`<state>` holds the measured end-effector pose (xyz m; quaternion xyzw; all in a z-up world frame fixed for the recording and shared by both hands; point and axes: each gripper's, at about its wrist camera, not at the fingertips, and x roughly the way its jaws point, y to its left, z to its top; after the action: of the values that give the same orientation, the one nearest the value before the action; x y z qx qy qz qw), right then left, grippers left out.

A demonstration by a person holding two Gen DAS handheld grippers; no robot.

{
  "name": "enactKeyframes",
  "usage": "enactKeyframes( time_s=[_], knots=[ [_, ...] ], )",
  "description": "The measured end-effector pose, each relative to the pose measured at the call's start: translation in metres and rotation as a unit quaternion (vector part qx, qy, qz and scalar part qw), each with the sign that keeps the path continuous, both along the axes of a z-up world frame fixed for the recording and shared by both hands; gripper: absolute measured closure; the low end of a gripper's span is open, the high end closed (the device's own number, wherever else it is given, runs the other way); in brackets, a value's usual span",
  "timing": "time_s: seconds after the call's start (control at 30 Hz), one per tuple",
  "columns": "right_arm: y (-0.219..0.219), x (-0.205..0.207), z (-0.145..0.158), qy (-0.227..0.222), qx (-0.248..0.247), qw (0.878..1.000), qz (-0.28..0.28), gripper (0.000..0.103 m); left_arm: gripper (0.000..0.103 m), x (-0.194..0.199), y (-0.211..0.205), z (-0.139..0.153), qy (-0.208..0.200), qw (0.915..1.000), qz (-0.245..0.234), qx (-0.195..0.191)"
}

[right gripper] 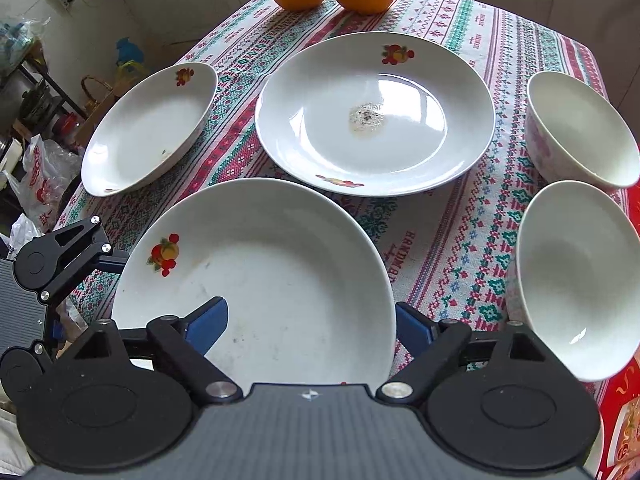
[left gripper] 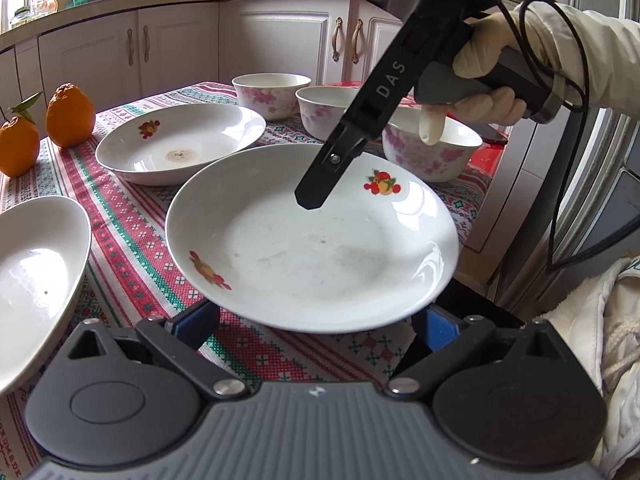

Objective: Organize plates and bowls
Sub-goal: 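Carry the white plate with the right gripper toward another white plate, then lower the held plate onto the other white plate with the right gripper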

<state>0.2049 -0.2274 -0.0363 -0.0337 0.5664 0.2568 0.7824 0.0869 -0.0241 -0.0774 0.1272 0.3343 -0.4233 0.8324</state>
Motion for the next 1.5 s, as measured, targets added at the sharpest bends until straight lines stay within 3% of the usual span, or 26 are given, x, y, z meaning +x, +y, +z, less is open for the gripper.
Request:
enactKeyframes(
  time_s=[0.5, 0.83, 1.5],
  knots=[
    [0.001, 0.003, -0.005, 0.011, 0.006, 1.000, 0.021, 0.014, 0.004, 0.000, -0.003, 0.000, -0.007, 0.9999, -0.003, 0.010],
    [-0.009, 0.006, -0.003, 0.024, 0.040, 0.999, 0.009, 0.014, 0.005, -0.001, -0.002, 0.001, -0.008, 0.9998, -0.005, 0.017],
    [0.014, 0.007, 0.022, -0.001, 0.057, 0.998, 0.022, 0.013, 0.005, -0.003, 0.017, 0.016, -0.014, 0.9997, 0.020, 0.004]
  ],
)
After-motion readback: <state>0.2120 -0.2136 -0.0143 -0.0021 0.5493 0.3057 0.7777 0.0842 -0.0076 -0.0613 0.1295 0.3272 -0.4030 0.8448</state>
